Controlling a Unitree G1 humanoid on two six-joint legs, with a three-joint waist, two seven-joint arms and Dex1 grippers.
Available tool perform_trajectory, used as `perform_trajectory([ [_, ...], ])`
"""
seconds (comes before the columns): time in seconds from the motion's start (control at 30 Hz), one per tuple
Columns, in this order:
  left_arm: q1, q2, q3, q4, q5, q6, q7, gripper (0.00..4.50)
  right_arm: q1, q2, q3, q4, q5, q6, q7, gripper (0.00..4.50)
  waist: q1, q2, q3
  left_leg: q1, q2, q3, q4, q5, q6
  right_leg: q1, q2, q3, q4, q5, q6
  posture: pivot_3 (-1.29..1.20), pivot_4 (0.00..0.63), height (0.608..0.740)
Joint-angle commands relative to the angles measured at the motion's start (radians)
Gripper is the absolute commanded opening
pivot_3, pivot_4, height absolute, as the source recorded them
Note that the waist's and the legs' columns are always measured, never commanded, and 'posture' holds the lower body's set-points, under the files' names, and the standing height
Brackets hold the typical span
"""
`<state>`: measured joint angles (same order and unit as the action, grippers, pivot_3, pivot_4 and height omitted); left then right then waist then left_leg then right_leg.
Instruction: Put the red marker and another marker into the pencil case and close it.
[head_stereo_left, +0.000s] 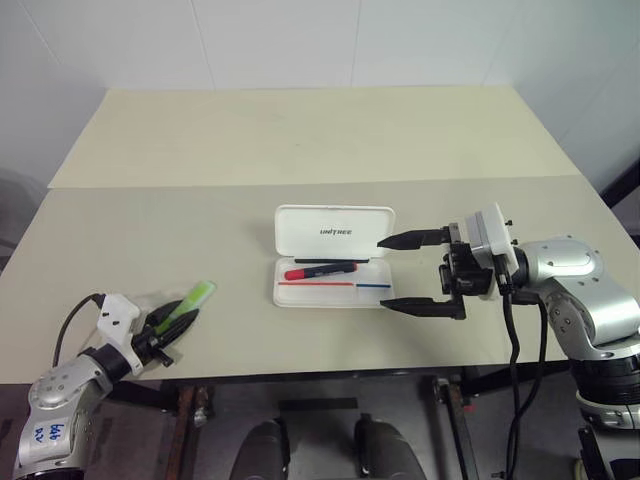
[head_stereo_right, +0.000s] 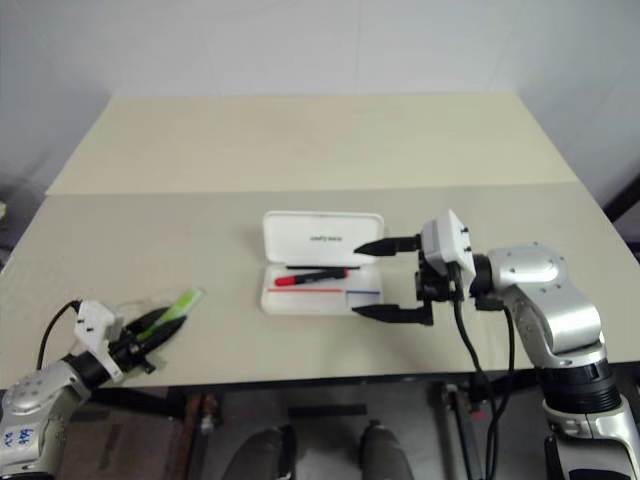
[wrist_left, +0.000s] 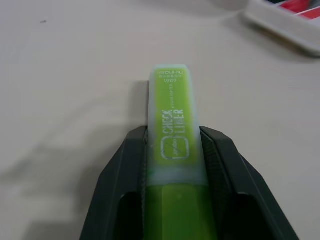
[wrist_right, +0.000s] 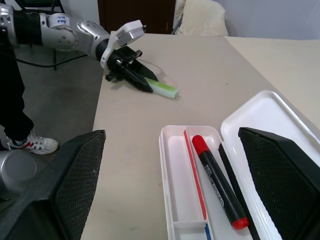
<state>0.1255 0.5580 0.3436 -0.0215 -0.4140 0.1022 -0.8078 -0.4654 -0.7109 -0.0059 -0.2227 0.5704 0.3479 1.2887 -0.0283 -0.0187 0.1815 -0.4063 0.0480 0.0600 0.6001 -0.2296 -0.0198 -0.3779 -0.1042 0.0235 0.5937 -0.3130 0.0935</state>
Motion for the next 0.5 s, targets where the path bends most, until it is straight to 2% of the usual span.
perform_trajectory([
  [0.03, 0.003, 0.007, 0.028, -0.117, -0.101, -0.007, -0.062, 1.13, -0.01, 0.008, -0.006, -0.01, 0.0, -0.023, -0.01, 4.5, -0.001, -0.001, 0.0, 0.0, 0.001, 0.001, -0.001, 0.0, 0.0, -0.001, -0.001, -0.003, 0.0, 0.001, 0.002, 0.0, 0.15, 0.74],
  [0.1, 0.007, 0.014, 0.035, -0.168, -0.152, 0.007, -0.092, 1.13, -0.01, 0.013, -0.003, -0.004, -0.006, -0.029, -0.012, 4.5, 0.0, -0.001, 0.0, 0.0, 0.001, 0.003, -0.002, -0.002, 0.0, -0.001, -0.007, -0.018, 0.0, 0.004, 0.007, 0.0, 0.15, 0.74],
  [0.2, -0.019, 0.076, 0.032, -0.248, -0.157, 0.062, -0.091, 1.13, 0.0, 0.031, 0.004, 0.007, -0.022, -0.047, -0.024, 4.5, -0.001, -0.001, 0.0, 0.0, 0.002, 0.006, -0.002, -0.003, 0.003, -0.003, -0.009, -0.028, 0.001, 0.006, 0.011, 0.0, 0.15, 0.74],
  [0.37, -0.097, 0.143, -0.003, -0.254, -0.144, 0.115, -0.099, 1.13, 0.017, 0.05, 0.008, 0.002, -0.036, -0.06, -0.046, 4.5, 0.001, -0.001, 0.0, 0.0, 0.001, 0.009, -0.001, -0.003, 0.003, -0.004, -0.008, -0.047, 0.002, 0.006, 0.011, 0.0, 0.15, 0.74],
  [0.5, -0.258, 0.18, -0.132, -0.205, -0.072, 0.109, -0.157, 1.13, 0.048, 0.04, -0.011, -0.015, -0.039, -0.058, -0.069, 4.5, 0.009, -0.002, 0.0, -0.002, 0.001, 0.016, 0.005, -0.003, 0.003, -0.005, -0.008, -0.053, 0.006, 0.006, 0.012, 0.0, 0.15, 0.74],
])
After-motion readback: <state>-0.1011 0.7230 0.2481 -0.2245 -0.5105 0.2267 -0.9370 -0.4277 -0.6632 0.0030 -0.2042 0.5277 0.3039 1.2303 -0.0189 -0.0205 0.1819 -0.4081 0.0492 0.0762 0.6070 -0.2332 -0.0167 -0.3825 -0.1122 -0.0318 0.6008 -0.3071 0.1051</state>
